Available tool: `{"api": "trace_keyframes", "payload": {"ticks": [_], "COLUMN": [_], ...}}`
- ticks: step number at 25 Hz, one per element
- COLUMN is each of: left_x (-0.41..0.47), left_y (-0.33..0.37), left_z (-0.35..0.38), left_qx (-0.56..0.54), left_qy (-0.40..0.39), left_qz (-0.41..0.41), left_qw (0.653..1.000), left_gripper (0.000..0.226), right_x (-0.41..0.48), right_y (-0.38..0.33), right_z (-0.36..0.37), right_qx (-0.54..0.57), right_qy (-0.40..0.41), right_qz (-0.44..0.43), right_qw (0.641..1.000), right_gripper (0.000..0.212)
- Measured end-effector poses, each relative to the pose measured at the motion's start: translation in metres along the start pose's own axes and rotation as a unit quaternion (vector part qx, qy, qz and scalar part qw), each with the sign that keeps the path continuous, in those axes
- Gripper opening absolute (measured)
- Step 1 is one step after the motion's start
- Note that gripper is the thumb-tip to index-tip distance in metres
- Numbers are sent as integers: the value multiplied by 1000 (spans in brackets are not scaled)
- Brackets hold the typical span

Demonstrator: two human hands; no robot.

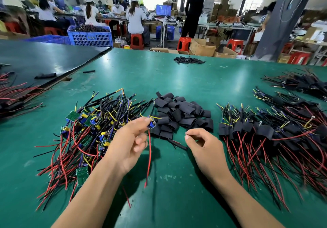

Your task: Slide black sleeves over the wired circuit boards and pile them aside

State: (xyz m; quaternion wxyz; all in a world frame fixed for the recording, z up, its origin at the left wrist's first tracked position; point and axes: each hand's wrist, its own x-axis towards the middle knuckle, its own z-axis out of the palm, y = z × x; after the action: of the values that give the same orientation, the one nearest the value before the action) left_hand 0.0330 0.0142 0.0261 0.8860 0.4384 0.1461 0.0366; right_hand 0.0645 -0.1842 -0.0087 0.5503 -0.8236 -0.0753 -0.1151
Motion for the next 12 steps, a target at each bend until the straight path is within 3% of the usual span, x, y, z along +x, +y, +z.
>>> {"api": "trace_keyframes", "payload": {"ticks": [3, 6, 9, 12], "left_x": [-5, -7, -6, -6], "left_y": [-4, -11, -10, -7], "left_z": [5, 12, 11, 6], "left_qx": [14, 80, 37, -32], "left_qy": [-77, -85, -93, -109], "left_qz": [-47, -7, -30, -84], "left_qw": [996, 993, 995, 990], "left_gripper": [24, 41, 35, 22], "right_x": [6, 8, 5, 0], "right_y": [6, 12, 15, 16], "right_z": [-5, -5, 4, 11], "right_qx": [-59, -145, -247, -332], "right_qy": [4, -70, -166, -193], "right_qz": [-32, -110, -186, -219], "right_qw": [998, 981, 937, 897], "right_gripper": [20, 15, 31, 37]}}
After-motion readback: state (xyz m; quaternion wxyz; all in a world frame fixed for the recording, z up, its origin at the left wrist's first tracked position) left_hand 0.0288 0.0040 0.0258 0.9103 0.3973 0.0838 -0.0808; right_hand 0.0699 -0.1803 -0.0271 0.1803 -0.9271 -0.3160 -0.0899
